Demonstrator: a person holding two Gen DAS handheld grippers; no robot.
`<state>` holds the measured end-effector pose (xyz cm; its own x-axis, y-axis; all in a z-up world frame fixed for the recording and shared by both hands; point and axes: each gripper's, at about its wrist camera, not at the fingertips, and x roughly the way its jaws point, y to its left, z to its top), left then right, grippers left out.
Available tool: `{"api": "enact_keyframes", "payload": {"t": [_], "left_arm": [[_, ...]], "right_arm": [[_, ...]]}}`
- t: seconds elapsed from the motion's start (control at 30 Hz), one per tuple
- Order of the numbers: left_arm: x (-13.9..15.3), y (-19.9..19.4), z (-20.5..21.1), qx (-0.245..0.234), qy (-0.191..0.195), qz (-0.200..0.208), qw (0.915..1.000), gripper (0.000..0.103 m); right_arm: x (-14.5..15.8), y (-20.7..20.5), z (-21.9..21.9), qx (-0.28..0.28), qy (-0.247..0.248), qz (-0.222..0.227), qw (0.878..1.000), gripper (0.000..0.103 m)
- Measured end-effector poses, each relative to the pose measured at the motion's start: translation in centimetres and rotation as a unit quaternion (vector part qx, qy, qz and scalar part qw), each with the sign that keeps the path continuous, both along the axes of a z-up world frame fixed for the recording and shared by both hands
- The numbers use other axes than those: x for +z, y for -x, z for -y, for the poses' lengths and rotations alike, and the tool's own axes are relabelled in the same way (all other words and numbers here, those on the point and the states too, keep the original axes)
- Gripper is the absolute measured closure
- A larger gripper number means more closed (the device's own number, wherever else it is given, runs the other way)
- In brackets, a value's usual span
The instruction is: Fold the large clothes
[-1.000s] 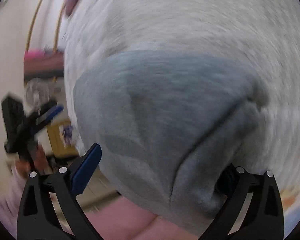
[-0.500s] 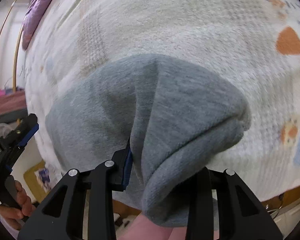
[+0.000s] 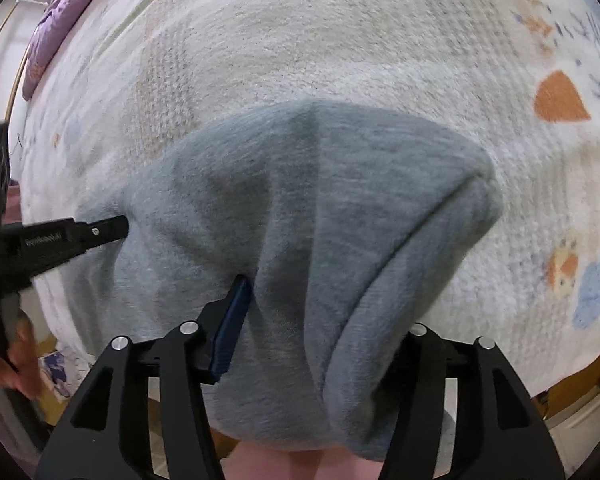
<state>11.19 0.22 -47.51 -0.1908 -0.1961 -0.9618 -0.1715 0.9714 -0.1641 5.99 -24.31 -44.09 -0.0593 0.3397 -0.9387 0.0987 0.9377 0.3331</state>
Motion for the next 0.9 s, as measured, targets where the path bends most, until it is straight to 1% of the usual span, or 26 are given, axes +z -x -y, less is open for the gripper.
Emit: {"api": "enact_keyframes", "payload": {"t": [0.03,0.1,0.13,0.17,0.2,0.23,0.27,0.3,0.33,0.4,0.43,0.47,0.5,0.53,0.57,0.6,0.63,0.67,0.7,0.77,0.8,0.83,0.87,0.9], "left_arm": [[0.1,0.0,-0.1,-0.005,0.004,-0.013,0.9999,0.102],[1.4,1.0,-0.3,0.013,0.011,-0.047,0.9988,0.102],[1.9,1.8,-0.2,0.014,0.021,-0.058,0.9980,0.102],[1.9,2.9,0.1,0.009,0.019,-0.059,0.9981,0.102],[1.4,3.3,0.3,0.001,0.010,-0.052,0.9986,0.102],[0.0,3.6,0.6,-0.008,0.006,-0.047,0.9988,0.100],[-1.2,3.2,0.5,0.008,0.003,-0.044,0.9990,0.099],[-1.7,2.7,0.3,0.026,0.002,-0.052,0.9983,0.099],[-1.9,2.3,0.4,0.031,-0.005,-0.067,0.9972,0.100],[-0.9,2.9,1.8,-0.026,-0.030,-0.052,0.9979,0.101],[0.0,4.0,2.2,-0.045,-0.042,-0.036,0.9974,0.101],[0.7,5.1,2.2,-0.050,-0.047,-0.033,0.9971,0.101],[0.7,7.1,1.4,-0.018,-0.029,-0.054,0.9979,0.101],[0.5,8.4,0.3,0.025,-0.008,-0.052,0.9983,0.101],[-0.5,9.9,-0.8,0.069,0.016,-0.036,0.9968,0.101],[-1.7,10.2,-1.0,0.073,0.026,-0.028,0.9966,0.100],[-2.1,10.0,-1.1,0.078,0.028,-0.023,0.9963,0.098],[-2.3,9.8,-1.0,0.083,0.025,-0.027,0.9959,0.099],[-1.9,9.9,-0.7,0.075,0.015,-0.024,0.9968,0.100],[-0.5,11.4,0.3,0.036,-0.003,-0.010,0.9993,0.100],[-0.2,13.2,0.4,0.034,-0.001,-0.029,0.9990,0.100],[-0.2,14.2,0.0,0.045,-0.001,-0.027,0.9986,0.100],[-0.7,15.5,-0.6,0.059,-0.001,-0.009,0.9982,0.100],[-1.4,15.7,-0.8,0.065,0.003,0.002,0.9979,0.100]], "right_arm": [[-0.2,0.1,0.0,-0.010,-0.001,-0.006,1.000,0.049],[-0.3,0.1,-0.4,-0.017,-0.002,-0.023,1.000,0.049],[-0.2,0.1,-0.5,-0.014,-0.002,-0.030,0.999,0.049],[-0.1,0.1,-0.5,-0.010,-0.001,-0.032,0.999,0.049],[0.0,0.0,-0.4,-0.002,0.000,-0.033,0.999,0.048],[-0.3,0.0,-0.7,0.003,-0.003,-0.033,0.999,0.048],[-0.5,-0.3,-0.6,0.001,-0.005,-0.034,0.999,0.048],[-0.8,-0.3,-0.8,-0.003,-0.007,-0.034,0.999,0.048],[-0.9,-0.4,-1.0,-0.004,-0.006,-0.031,0.999,0.047],[-1.1,-0.4,-1.1,-0.002,-0.008,-0.033,0.999,0.047],[-1.0,-0.4,-1.1,-0.005,-0.010,-0.039,0.999,0.047],[-1.0,-0.4,-1.1,-0.007,-0.011,-0.046,0.999,0.047],[-0.9,-0.3,-1.0,-0.006,-0.010,-0.050,0.999,0.047],[-0.8,-0.3,-1.2,0.001,-0.009,-0.049,0.999,0.047],[-0.8,-0.3,-1.4,0.009,-0.008,-0.046,0.999,0.046],[-1.2,-0.2,-1.6,0.016,-0.010,-0.043,0.999,0.046],[-1.6,-0.4,-1.8,0.016,-0.010,-0.043,0.999,0.045],[-2.0,-0.3,-1.8,0.012,-0.013,-0.041,0.999,0.044],[-2.2,-0.3,-1.8,0.005,-0.018,-0.040,0.999,0.044],[-2.1,-0.3,-1.7,-0.003,-0.025,-0.050,0.998,0.044],[-1.8,-0.4,-1.8,-0.005,-0.023,-0.056,0.998,0.044],[-1.7,-0.4,-1.8,-0.004,-0.022,-0.058,0.998,0.044],[-1.6,-0.5,-1.9,0.000,-0.022,-0.056,0.998,0.044],[-1.8,-0.4,-2.3,0.010,-0.021,-0.051,0.998,0.044]]}}
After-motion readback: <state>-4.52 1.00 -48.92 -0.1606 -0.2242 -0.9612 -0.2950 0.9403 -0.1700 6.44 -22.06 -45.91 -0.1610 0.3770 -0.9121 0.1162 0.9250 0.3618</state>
